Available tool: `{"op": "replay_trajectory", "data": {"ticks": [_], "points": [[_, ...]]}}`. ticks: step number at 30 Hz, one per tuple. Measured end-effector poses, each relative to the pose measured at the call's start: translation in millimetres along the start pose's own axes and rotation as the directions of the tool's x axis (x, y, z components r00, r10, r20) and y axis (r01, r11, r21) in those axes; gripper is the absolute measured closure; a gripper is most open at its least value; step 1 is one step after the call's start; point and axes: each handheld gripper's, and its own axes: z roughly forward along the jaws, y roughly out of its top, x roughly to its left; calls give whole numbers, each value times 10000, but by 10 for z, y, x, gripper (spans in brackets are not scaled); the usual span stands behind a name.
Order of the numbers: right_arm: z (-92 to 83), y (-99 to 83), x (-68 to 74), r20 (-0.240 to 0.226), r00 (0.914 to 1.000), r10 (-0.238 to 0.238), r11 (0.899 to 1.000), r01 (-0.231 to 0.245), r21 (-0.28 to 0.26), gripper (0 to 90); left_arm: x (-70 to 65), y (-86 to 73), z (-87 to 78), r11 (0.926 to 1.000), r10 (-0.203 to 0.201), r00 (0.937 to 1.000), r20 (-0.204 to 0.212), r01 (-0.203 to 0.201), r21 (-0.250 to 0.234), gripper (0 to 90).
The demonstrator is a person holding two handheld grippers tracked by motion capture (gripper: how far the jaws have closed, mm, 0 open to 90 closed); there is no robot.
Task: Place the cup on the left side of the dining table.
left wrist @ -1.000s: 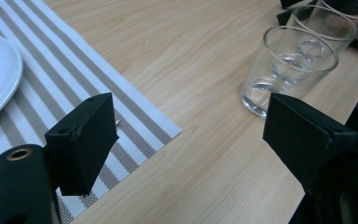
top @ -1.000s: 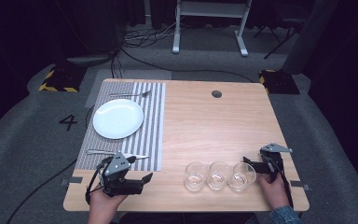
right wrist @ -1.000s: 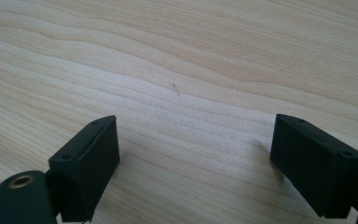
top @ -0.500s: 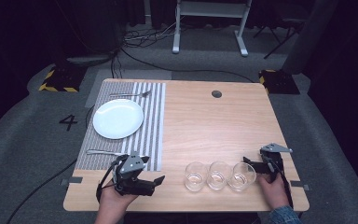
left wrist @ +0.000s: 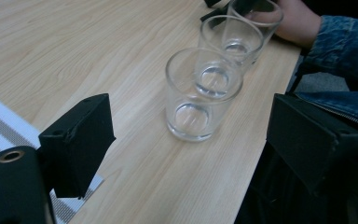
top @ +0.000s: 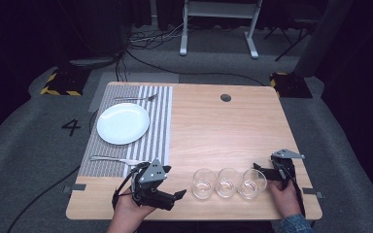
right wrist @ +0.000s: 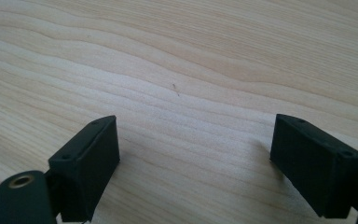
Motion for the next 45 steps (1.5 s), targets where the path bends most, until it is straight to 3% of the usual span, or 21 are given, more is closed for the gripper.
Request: {"op": "replay_trajectory", "data": {"ticks": [15,25,33,36,39,45], "points": [[0,0,0,16,10000,5,10000,-5,2,154,-18,133,244,9999,76,9983,570,-81,86,130],[1,0,3,54,10000,39,10000,-39,3,152,-28,178,461,9999,-130,9988,475,133,-66,50],[1,0,4,72,10000,55,10000,-55,-1,152,-47,184,602,9999,155,9995,270,-154,-28,17],[1,0,4,71,10000,57,10000,-57,1,152,-33,170,680,9996,-202,9979,608,214,-192,0],[2,0,3,71,10000,50,10000,-50,-3,152,-49,163,728,9995,-41,9984,558,58,-308,0],[1,0,4,70,10000,58,10000,-58,2,152,-61,103,888,9990,-151,9975,687,180,-416,0]]}}
